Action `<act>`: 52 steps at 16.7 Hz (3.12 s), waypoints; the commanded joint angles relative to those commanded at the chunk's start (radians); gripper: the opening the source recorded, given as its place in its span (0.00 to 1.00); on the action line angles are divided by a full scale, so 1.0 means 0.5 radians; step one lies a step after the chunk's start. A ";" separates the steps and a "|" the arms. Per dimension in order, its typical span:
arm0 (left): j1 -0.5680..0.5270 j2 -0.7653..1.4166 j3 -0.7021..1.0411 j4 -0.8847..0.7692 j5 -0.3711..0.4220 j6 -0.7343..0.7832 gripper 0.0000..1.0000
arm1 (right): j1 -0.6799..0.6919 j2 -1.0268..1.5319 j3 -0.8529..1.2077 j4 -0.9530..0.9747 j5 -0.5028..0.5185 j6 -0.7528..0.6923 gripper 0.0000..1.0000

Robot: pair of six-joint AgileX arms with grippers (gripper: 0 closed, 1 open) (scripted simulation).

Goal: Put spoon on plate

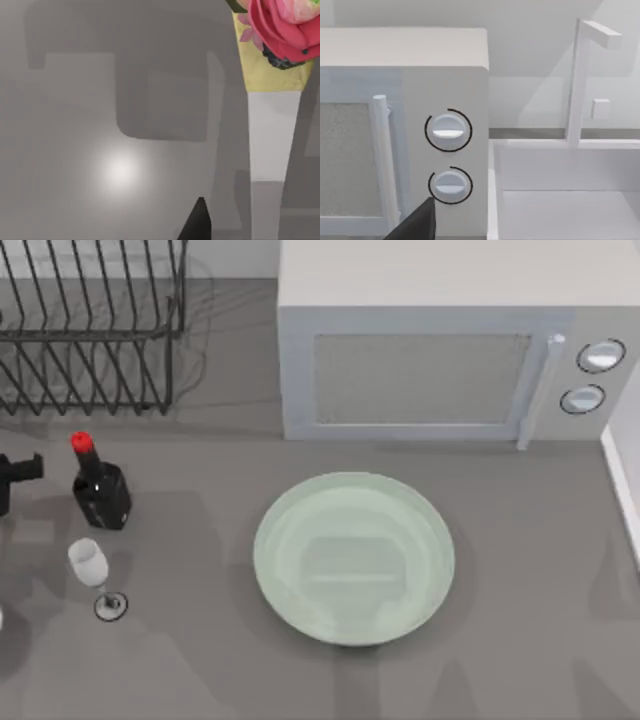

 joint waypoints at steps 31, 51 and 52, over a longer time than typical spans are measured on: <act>-1.205 0.000 1.132 -0.680 0.023 1.180 0.00 | 0.000 0.000 0.000 0.000 0.000 0.000 1.00; -1.849 0.740 1.410 -0.798 0.028 1.740 0.00 | 0.000 0.000 0.000 0.000 0.000 0.000 1.00; -1.850 0.736 1.416 -0.797 0.033 1.709 0.00 | 0.000 0.000 0.000 0.000 0.000 0.000 1.00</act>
